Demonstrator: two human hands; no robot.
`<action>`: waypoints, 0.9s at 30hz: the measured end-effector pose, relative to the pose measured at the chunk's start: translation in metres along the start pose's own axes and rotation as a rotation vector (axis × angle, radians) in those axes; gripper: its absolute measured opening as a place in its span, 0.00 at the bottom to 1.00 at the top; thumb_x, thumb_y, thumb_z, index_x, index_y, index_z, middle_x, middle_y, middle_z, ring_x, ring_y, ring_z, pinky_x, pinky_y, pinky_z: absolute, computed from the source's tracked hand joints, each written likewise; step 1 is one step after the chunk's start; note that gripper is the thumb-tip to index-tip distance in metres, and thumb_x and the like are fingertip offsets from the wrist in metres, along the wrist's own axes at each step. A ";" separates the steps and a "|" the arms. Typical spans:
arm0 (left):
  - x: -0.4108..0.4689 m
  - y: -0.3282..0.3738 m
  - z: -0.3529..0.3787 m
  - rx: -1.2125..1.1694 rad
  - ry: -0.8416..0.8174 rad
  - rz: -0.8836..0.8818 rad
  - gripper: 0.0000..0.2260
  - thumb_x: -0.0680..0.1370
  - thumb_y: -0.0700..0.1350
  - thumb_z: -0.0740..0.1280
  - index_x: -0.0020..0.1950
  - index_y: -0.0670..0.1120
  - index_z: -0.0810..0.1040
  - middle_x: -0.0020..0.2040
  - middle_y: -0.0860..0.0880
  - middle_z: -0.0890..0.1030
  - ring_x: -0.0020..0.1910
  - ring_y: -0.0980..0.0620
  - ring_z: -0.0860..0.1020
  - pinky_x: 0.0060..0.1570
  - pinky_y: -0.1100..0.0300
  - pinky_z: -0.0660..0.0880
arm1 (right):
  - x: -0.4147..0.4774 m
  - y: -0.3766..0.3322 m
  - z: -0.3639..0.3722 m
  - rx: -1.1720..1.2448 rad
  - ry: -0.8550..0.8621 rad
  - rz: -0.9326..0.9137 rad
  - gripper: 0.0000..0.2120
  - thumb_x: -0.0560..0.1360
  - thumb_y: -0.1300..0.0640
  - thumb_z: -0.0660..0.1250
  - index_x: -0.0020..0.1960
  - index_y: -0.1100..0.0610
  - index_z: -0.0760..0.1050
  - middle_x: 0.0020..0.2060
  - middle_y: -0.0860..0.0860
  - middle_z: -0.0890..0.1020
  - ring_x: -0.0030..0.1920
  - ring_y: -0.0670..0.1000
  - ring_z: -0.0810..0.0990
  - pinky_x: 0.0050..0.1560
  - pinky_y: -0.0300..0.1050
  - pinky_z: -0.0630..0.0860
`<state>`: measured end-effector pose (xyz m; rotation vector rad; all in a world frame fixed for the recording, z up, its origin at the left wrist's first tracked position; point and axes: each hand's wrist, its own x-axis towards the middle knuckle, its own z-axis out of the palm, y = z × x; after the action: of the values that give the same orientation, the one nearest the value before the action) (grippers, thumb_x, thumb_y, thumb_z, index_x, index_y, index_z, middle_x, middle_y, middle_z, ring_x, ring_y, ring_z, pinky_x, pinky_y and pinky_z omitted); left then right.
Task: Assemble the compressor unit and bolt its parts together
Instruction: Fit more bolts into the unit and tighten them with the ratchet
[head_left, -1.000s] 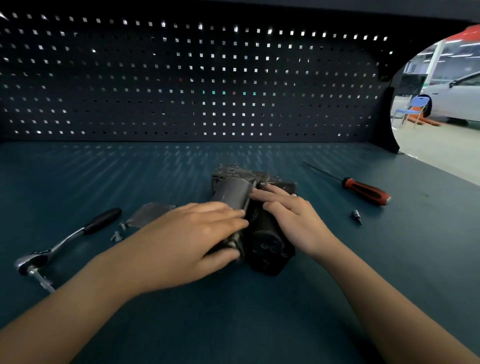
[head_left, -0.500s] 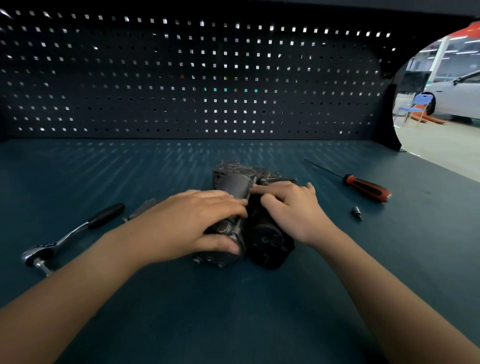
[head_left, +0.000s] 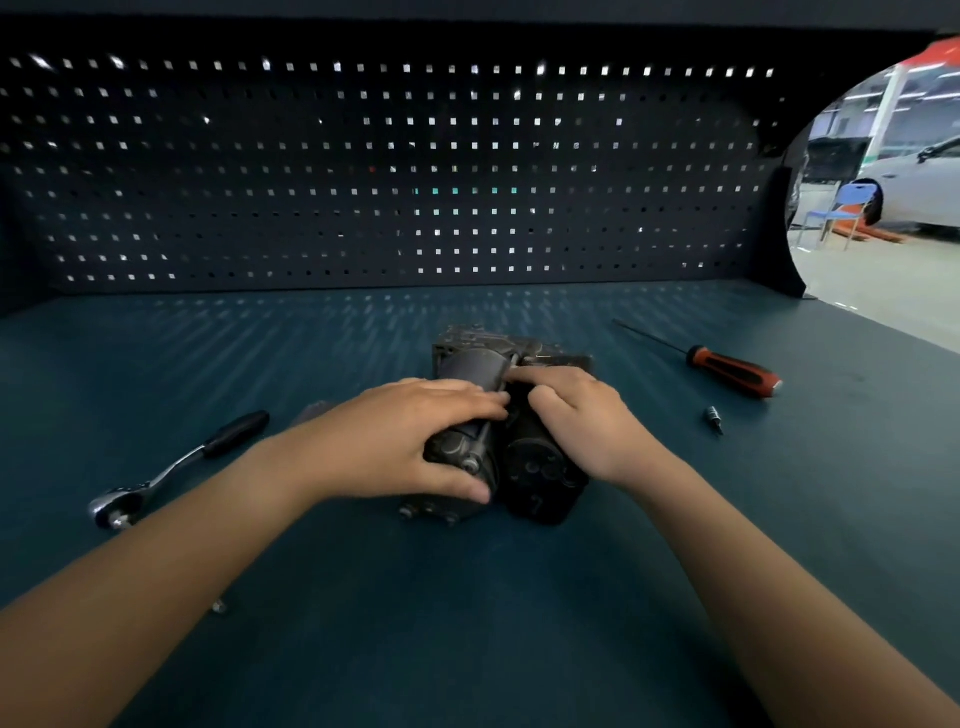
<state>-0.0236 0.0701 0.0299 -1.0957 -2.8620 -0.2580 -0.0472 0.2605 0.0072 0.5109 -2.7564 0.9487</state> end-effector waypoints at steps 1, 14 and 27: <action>0.000 0.000 0.001 -0.014 0.014 -0.004 0.36 0.65 0.68 0.61 0.71 0.58 0.63 0.64 0.72 0.54 0.63 0.75 0.51 0.57 0.83 0.44 | 0.000 0.001 0.000 -0.013 -0.002 0.012 0.20 0.78 0.55 0.50 0.66 0.45 0.70 0.67 0.47 0.71 0.70 0.49 0.62 0.71 0.59 0.53; -0.008 0.002 0.016 -0.252 0.293 0.002 0.20 0.65 0.63 0.68 0.55 0.69 0.68 0.60 0.73 0.67 0.66 0.72 0.63 0.71 0.67 0.51 | 0.000 0.008 0.007 0.123 0.025 0.017 0.20 0.79 0.56 0.49 0.66 0.43 0.70 0.70 0.41 0.66 0.74 0.43 0.49 0.73 0.57 0.41; -0.094 -0.087 0.005 -0.198 0.575 -0.515 0.21 0.65 0.62 0.64 0.57 0.60 0.74 0.56 0.59 0.76 0.50 0.65 0.76 0.52 0.62 0.70 | -0.026 -0.005 0.010 -0.082 0.186 -0.498 0.31 0.65 0.34 0.63 0.63 0.48 0.74 0.64 0.39 0.69 0.67 0.40 0.65 0.71 0.54 0.51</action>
<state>-0.0113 -0.0543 0.0021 -0.2054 -2.5488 -0.7537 -0.0222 0.2576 -0.0048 0.9784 -2.3218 0.7144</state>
